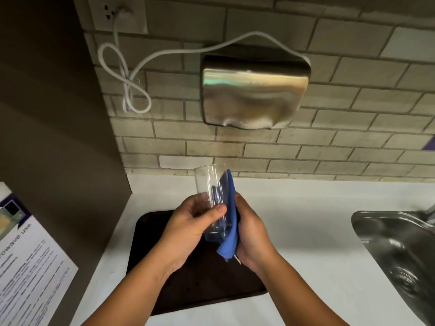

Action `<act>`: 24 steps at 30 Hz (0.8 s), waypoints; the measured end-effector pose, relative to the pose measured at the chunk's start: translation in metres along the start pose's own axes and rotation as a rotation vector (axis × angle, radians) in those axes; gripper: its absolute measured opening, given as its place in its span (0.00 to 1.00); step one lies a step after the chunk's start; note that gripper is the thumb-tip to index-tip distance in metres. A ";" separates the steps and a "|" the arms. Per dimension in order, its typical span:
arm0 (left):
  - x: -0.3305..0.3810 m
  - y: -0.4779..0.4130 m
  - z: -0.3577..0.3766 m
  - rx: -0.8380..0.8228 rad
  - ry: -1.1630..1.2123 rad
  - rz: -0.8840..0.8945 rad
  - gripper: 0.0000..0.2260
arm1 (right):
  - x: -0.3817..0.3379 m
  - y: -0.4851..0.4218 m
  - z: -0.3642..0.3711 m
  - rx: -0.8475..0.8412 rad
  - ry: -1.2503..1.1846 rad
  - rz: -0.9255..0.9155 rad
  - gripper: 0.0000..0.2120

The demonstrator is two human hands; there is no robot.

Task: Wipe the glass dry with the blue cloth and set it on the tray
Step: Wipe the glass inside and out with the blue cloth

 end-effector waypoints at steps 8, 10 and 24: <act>0.002 -0.004 0.007 0.044 -0.177 0.210 0.28 | 0.018 0.000 0.003 -0.127 -0.296 0.146 0.21; 0.001 -0.003 0.003 0.051 -0.186 0.214 0.29 | 0.023 0.000 0.000 -0.095 -0.255 0.139 0.22; -0.011 -0.003 -0.014 0.074 0.121 -0.028 0.32 | 0.007 -0.003 0.003 -0.081 0.265 -0.198 0.21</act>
Point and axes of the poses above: each hand's wrist, its own y-axis away from the middle knuckle, its own z-axis out of the palm, x = y × z, the point moved 4 cm from there along -y, towards the middle knuckle
